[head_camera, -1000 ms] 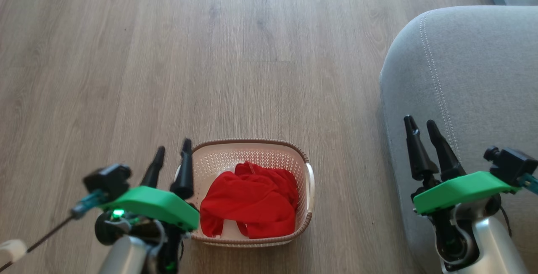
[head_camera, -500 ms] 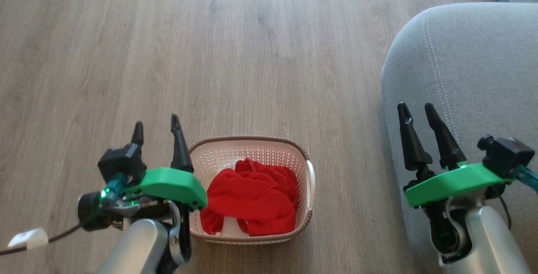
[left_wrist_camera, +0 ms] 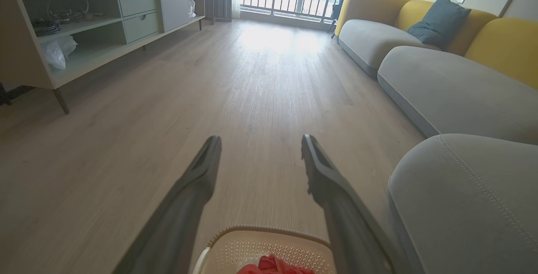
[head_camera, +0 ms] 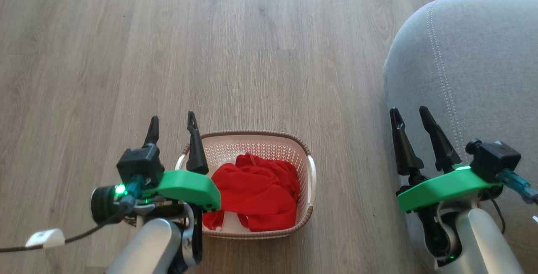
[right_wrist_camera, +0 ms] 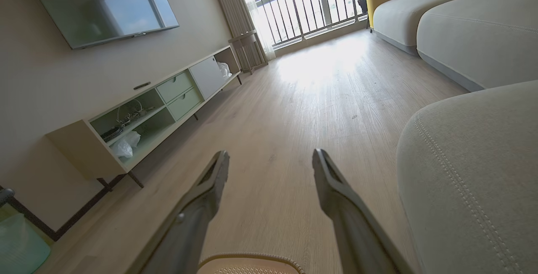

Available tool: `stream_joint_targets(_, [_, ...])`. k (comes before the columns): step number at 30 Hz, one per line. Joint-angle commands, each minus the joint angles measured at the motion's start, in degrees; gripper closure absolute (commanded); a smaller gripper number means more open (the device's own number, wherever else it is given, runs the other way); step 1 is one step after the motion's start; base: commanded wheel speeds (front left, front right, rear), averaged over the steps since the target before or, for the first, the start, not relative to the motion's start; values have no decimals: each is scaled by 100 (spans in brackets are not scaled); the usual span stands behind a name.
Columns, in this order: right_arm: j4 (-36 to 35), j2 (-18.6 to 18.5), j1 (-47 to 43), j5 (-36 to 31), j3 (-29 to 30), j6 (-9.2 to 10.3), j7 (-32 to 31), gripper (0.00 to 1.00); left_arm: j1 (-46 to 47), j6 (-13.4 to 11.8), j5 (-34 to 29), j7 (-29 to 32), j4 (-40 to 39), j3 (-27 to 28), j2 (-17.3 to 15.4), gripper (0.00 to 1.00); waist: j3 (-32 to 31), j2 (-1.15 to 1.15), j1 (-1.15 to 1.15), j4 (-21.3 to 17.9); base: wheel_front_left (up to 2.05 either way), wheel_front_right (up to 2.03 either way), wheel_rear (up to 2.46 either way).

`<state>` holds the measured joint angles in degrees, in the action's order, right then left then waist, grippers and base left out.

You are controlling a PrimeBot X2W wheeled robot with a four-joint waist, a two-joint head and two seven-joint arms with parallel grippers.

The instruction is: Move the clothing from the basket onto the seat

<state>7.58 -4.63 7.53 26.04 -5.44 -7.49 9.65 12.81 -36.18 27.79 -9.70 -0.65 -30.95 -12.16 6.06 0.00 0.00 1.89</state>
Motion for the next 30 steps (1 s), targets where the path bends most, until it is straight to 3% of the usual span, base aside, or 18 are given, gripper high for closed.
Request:
stream_joint_targets(1, [-170,0,258,-178,-80,0,84,0,137,113,-128,-87,-123,275,33,0,13,0,0,2,0,0,0])
stream_joint_targets(3, [-114,13,266,-263,-67,0,118,0,51,377,-183,-120,5,482,159,0,28,0,0,2,0,0,0])
stream_joint_targets(4, [-114,13,266,-263,-67,0,118,0,51,377,-183,-120,5,482,159,0,28,0,0,2,0,0,0])
stream_joint_targets(11, [255,63,306,-574,-57,0,237,0,-169,1324,-681,-237,679,1056,594,0,67,0,0,-26,0,0,0])
stream_joint_targets(14, [401,74,347,-753,-98,0,288,0,-201,1580,-940,-288,866,1230,734,0,92,0,0,-32,0,0,0])
stream_joint_targets(22, [465,67,528,-1245,-194,0,424,0,-157,1927,-1686,-422,1101,1429,902,0,328,0,0,-69,0,0,0])
stream_joint_targets(30, [566,-25,768,-1637,-98,0,535,0,304,2254,-2015,-530,1801,1149,925,0,1159,0,0,-259,0,0,0])
